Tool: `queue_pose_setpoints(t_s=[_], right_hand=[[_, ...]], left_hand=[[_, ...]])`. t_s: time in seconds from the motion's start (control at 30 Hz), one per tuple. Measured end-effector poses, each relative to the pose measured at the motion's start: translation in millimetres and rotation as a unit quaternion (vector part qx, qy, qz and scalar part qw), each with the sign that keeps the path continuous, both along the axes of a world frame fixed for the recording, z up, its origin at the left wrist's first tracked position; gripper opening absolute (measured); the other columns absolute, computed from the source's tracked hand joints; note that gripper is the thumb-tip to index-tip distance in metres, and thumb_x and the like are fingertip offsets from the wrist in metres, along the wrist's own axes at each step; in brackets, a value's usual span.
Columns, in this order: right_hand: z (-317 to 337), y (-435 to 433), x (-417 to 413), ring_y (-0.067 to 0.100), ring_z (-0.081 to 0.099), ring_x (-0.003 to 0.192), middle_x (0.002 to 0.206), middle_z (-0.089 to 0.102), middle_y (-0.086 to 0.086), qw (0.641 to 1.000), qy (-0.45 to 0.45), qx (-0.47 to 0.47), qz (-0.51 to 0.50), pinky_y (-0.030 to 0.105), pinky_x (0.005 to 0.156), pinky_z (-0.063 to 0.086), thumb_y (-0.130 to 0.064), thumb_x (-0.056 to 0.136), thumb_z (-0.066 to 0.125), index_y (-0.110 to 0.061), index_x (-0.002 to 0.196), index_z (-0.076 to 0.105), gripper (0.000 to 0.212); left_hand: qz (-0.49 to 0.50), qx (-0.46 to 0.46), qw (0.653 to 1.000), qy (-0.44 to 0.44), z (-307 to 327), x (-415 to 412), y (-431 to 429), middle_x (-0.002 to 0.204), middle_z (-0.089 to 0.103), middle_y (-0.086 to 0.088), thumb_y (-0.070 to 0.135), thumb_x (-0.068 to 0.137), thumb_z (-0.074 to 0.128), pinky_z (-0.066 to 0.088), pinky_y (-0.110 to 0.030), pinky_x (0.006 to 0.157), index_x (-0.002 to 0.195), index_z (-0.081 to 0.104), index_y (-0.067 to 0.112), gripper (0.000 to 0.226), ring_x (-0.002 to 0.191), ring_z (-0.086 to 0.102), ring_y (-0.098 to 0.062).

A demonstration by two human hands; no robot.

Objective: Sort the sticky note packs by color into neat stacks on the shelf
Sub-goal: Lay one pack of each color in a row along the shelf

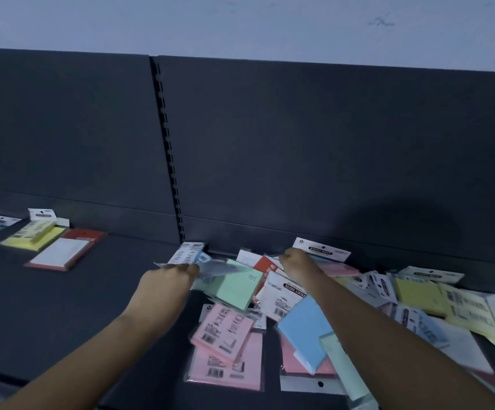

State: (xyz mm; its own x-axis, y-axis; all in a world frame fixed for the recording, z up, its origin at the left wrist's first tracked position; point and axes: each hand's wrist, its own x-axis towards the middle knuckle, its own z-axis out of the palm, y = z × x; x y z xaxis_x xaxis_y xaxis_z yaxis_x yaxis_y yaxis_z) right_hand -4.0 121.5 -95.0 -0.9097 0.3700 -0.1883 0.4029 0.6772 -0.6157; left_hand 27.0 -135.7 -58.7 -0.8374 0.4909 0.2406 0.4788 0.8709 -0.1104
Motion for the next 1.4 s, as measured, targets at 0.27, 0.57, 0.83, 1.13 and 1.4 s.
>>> queue_pose_setpoints(t_s=[0.27,0.57,0.83,1.13,1.4], right_hand=[[6,-8,-14,0.018,0.053,0.069,0.071,0.058,0.007,0.955,0.150,-0.226,-0.118,0.027,0.069,0.044,-0.001,0.081,0.065,0.006,0.093,0.067,0.014],[77,-22,-3,0.007,0.053,0.068,0.079,0.059,-0.002,0.892,0.411,-0.187,0.007,0.016,0.063,0.042,-0.011,0.095,0.049,-0.018,0.091,0.052,0.009],[47,-106,13,0.015,0.060,0.065,0.085,0.063,0.007,0.896,0.095,-0.434,0.008,0.026,0.054,0.051,-0.012,0.092,0.057,-0.012,0.110,0.058,0.018],[45,-242,27,0.020,0.069,0.070,0.086,0.071,0.013,0.820,-0.027,-0.558,0.125,0.029,0.067,0.057,0.011,0.084,0.053,-0.001,0.102,0.064,0.024],[42,-315,35,0.020,0.067,0.056,0.066,0.071,0.010,0.831,0.049,-0.553,0.023,0.027,0.055,0.056,0.008,0.084,0.058,0.000,0.085,0.066,0.011]], left_hand=[[-0.024,-0.045,0.999,0.017,-17,-10,-13,0.059,0.066,0.004,-0.002,0.026,0.080,0.033,-0.021,0.027,0.069,0.064,0.021,0.051,0.042,0.059,-0.013],[0.117,0.324,0.933,-0.099,8,11,-34,0.070,0.059,-0.005,0.004,0.089,0.047,0.042,-0.035,0.056,0.078,0.049,0.010,0.013,0.068,0.057,-0.030],[0.243,0.618,0.699,-0.264,2,44,-79,0.089,0.065,-0.014,-0.003,0.090,0.050,0.051,-0.041,0.076,0.086,0.060,0.014,0.020,0.075,0.061,-0.026],[0.224,0.690,0.597,-0.344,-7,65,-204,0.093,0.069,-0.017,0.004,0.094,0.050,0.055,-0.024,0.052,0.102,0.060,0.004,0.013,0.071,0.066,-0.022],[0.209,0.717,0.576,-0.333,-9,48,-288,0.069,0.072,-0.010,0.009,0.089,0.059,0.050,-0.020,0.044,0.079,0.066,0.002,0.014,0.050,0.066,-0.015]])
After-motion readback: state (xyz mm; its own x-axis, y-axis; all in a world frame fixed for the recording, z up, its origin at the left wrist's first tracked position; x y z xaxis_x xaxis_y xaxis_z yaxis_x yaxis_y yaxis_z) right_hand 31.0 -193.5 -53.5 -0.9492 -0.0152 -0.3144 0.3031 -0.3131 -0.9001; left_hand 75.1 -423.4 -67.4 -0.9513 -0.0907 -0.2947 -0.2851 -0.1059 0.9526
